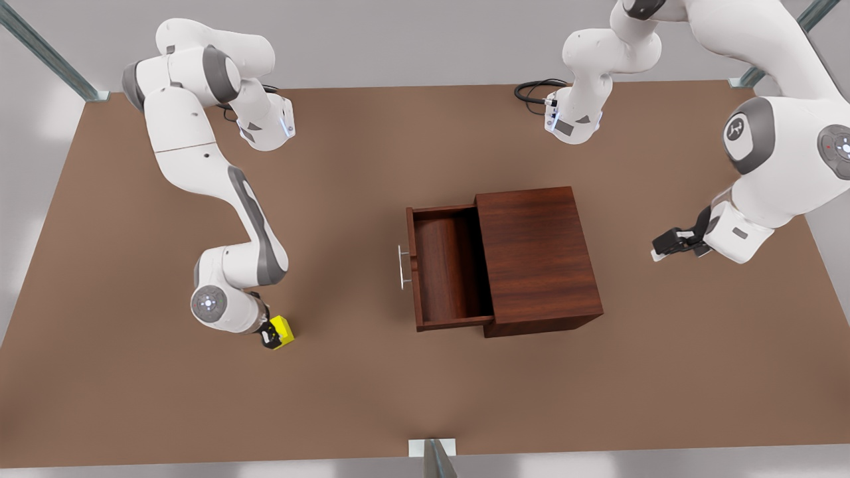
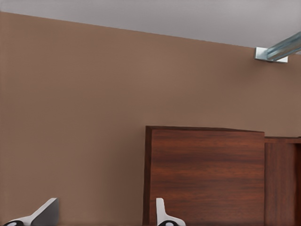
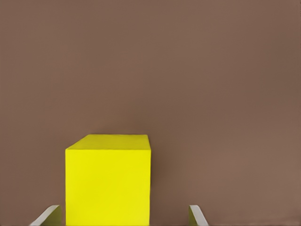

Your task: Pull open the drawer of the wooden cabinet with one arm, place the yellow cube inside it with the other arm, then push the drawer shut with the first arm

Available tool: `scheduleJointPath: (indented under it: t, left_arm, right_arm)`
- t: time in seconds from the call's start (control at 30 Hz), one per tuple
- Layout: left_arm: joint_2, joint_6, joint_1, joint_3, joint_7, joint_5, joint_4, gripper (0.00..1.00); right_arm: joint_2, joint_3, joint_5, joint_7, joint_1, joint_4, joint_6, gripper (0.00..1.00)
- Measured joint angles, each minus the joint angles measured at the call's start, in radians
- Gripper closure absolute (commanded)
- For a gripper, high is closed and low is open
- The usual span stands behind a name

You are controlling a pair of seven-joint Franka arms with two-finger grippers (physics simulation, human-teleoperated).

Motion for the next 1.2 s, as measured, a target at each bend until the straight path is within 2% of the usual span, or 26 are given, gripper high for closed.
scheduleJointPath:
  t: [0.67,1.07,1.2]
  left_arm:
    - [0.035,0.033,-0.046,-0.012,0.042,-0.002,-0.014,0.0]
    - [0.02,0.013,-0.037,-0.005,0.05,-0.022,-0.02,0.0]
    - [0.02,0.009,-0.035,-0.004,0.052,-0.022,-0.02,0.0]
  right_arm:
    - [0.113,0.0,-0.024,0.135,0.012,0.094,-0.014,0.0]
    - [0.14,0.0,-0.028,0.163,0.004,0.098,0.072,0.0]
    - [0.142,0.0,-0.028,0.169,0.004,0.098,0.09,0.08]
